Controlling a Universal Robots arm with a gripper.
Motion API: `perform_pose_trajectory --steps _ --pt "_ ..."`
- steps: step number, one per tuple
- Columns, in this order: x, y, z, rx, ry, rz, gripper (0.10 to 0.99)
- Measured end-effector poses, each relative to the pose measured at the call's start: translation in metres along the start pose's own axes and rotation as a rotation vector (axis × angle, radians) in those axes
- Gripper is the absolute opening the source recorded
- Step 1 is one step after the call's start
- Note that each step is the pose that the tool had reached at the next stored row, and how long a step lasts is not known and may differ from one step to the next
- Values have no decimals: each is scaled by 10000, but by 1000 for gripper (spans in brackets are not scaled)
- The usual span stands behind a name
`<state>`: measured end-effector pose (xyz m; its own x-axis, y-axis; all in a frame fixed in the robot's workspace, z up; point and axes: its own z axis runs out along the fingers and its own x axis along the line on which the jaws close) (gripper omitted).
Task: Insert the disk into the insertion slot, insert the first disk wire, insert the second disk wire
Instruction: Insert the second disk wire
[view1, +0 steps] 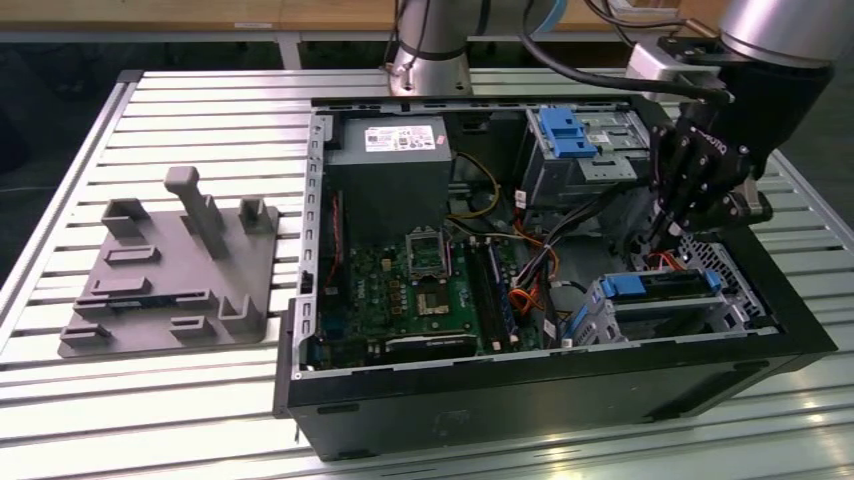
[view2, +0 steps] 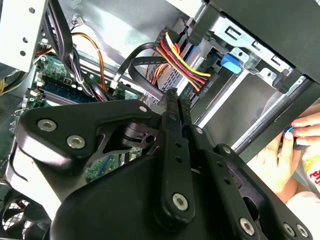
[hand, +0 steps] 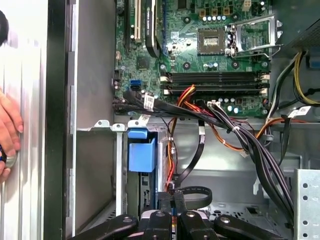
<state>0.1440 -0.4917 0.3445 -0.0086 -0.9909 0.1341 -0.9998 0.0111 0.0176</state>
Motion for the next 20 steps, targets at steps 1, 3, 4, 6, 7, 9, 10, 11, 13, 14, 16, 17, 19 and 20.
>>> perform_pose_trajectory --steps 1,3,4,6,7,9,10,11,13,14,16,17,19,20 --pt "14 3 2 18 -48 2 145" --pt "50 6 7 35 -148 2 145" --pt "68 8 9 41 -208 2 145" --pt "106 9 14 48 -336 0 145" --pt "126 10 17 49 -388 0 145" --pt "164 14 22 54 -481 0 145" --pt "184 14 25 60 -537 -1 145" --pt "202 14 27 66 -588 -2 145" --pt "238 14 32 81 -692 -1 145" --pt "256 14 35 87 -742 -1 145" --pt "292 13 41 97 -844 -2 145" --pt "311 13 44 101 -897 -2 145" --pt "345 13 49 113 -1042 -3 145" --pt "358 13 52 127 -1146 -2 145"
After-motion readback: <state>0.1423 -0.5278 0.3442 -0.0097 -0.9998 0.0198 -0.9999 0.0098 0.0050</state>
